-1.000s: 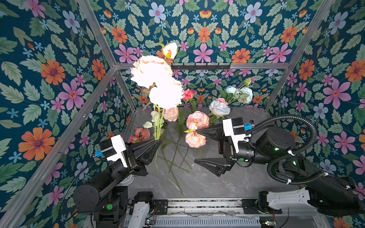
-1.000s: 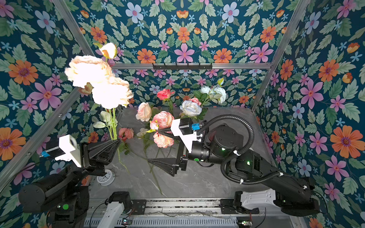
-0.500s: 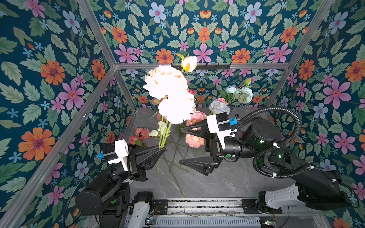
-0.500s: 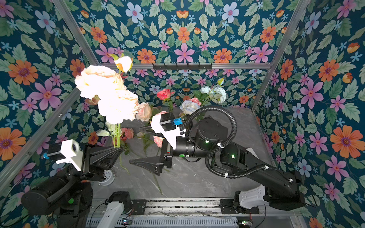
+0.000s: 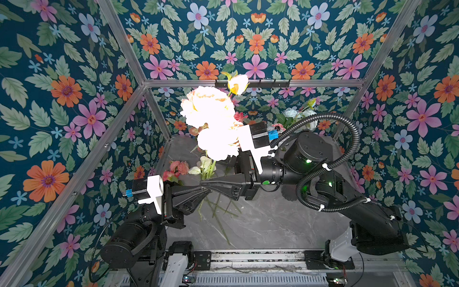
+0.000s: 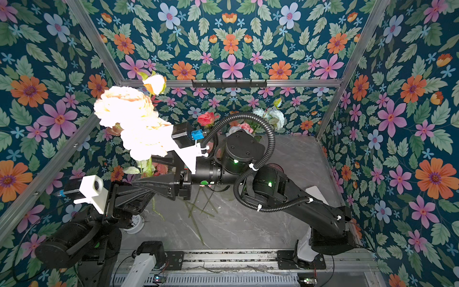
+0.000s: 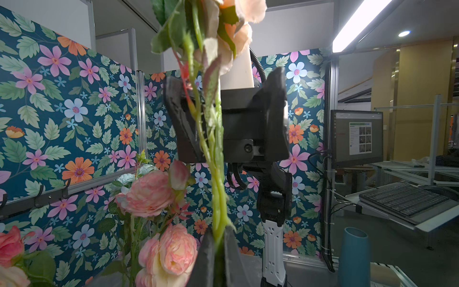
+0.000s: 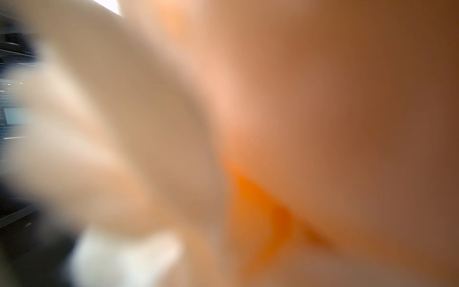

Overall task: Arrange flowers in a vase
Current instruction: Place the flower in the vase.

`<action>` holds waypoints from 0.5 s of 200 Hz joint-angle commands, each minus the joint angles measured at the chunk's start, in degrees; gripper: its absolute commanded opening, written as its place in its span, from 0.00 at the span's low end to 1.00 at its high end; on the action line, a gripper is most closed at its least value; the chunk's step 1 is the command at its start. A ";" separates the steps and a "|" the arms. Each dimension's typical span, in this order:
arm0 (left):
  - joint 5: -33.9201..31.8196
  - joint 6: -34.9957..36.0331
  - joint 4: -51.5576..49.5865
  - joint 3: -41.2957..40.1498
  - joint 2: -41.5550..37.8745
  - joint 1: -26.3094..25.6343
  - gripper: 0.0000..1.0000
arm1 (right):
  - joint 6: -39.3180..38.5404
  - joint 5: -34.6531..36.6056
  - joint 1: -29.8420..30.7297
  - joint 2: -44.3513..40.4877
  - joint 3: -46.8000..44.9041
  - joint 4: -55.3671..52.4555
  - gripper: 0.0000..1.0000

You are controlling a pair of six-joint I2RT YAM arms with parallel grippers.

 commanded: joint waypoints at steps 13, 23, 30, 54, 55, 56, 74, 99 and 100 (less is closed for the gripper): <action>-1.71 0.03 -1.08 0.13 0.31 0.01 0.25 | 0.15 0.41 0.04 -1.24 -1.50 0.14 0.00; -3.82 3.31 -6.58 0.63 -0.14 0.03 0.67 | 0.15 0.72 0.00 -2.56 -3.23 0.94 0.00; -5.67 6.26 -10.60 1.16 -0.56 0.03 0.83 | 0.38 0.59 0.01 -3.47 -4.08 1.07 0.00; -18.52 17.41 -27.50 4.64 -2.75 0.02 0.96 | 2.18 -1.72 0.00 -6.71 -6.09 -0.79 0.00; -19.34 17.92 -28.42 4.87 -2.89 0.03 0.96 | 2.26 -1.89 0.03 -6.86 -6.18 -0.91 0.00; -20.10 18.44 -29.36 5.08 -2.95 0.03 0.97 | 2.35 -2.03 0.05 -7.03 -6.32 -1.01 0.00; -31.14 23.77 -37.92 6.51 -4.57 0.02 0.98 | 3.83 -3.97 -0.01 -10.16 -8.66 -2.91 0.00; -39.77 25.42 -40.80 5.76 -5.74 -0.01 1.00 | 5.98 -7.02 0.01 -16.25 -14.81 -4.27 0.00; -39.90 25.35 -40.83 5.65 -5.74 0.01 1.00 | 6.01 -7.05 -0.01 -16.56 -15.07 -4.27 0.00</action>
